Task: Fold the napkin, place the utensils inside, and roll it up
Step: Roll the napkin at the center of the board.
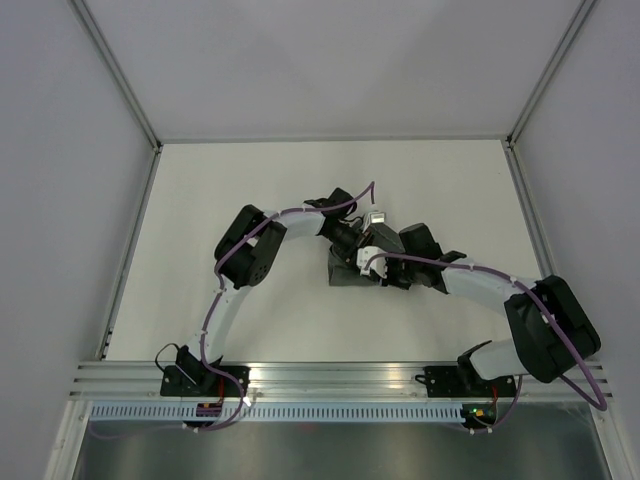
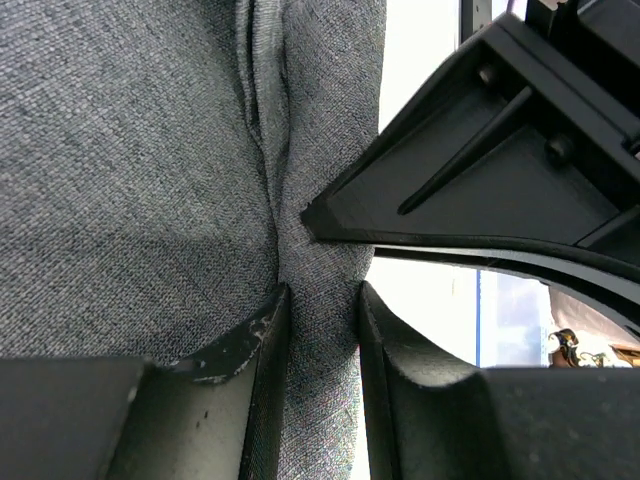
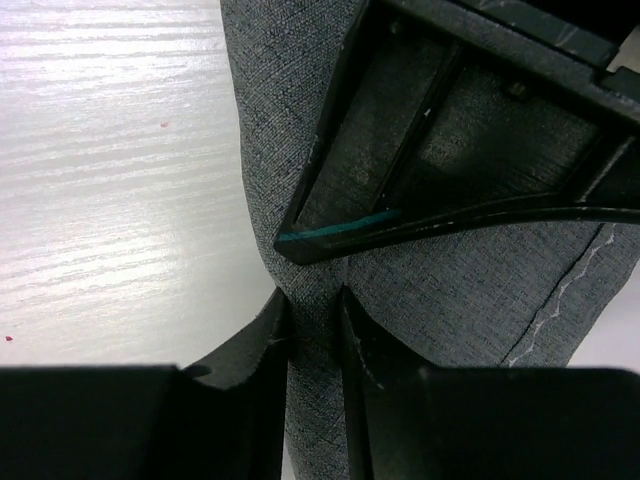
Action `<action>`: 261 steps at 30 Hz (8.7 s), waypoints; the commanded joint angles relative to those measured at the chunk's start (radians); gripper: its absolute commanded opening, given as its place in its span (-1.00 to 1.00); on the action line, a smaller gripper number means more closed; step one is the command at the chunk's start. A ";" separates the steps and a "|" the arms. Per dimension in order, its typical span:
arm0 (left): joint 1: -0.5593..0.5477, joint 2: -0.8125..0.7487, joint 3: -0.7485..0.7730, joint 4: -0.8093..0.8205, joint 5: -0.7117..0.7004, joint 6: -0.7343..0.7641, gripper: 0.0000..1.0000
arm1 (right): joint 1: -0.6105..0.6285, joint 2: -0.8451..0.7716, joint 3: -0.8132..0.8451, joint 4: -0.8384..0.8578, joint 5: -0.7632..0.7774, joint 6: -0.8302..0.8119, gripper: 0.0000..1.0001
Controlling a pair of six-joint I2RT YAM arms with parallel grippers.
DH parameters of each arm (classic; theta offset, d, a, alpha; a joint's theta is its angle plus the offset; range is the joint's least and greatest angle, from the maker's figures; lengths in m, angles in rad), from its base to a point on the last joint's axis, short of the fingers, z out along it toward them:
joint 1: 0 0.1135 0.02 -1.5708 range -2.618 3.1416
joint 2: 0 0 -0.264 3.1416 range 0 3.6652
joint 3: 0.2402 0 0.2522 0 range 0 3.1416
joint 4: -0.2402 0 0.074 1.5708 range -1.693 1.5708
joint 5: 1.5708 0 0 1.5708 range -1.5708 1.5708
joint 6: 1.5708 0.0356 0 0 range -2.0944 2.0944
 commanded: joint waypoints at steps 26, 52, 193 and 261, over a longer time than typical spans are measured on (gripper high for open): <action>0.123 -0.372 -0.226 0.293 -0.361 -0.285 0.68 | -0.156 0.502 0.535 -0.688 -0.307 -0.130 -0.77; -0.139 -0.883 -0.756 0.672 -1.195 0.052 0.09 | -0.229 0.850 0.805 -0.912 -0.329 -0.120 -0.80; 0.076 -0.261 -0.021 0.062 -0.492 -0.298 0.47 | -0.144 0.373 0.391 -0.579 -0.263 -0.207 -0.68; -0.469 -0.397 -0.581 0.608 -1.254 0.356 -0.63 | -0.258 0.861 1.029 -1.163 -0.385 -0.235 -0.05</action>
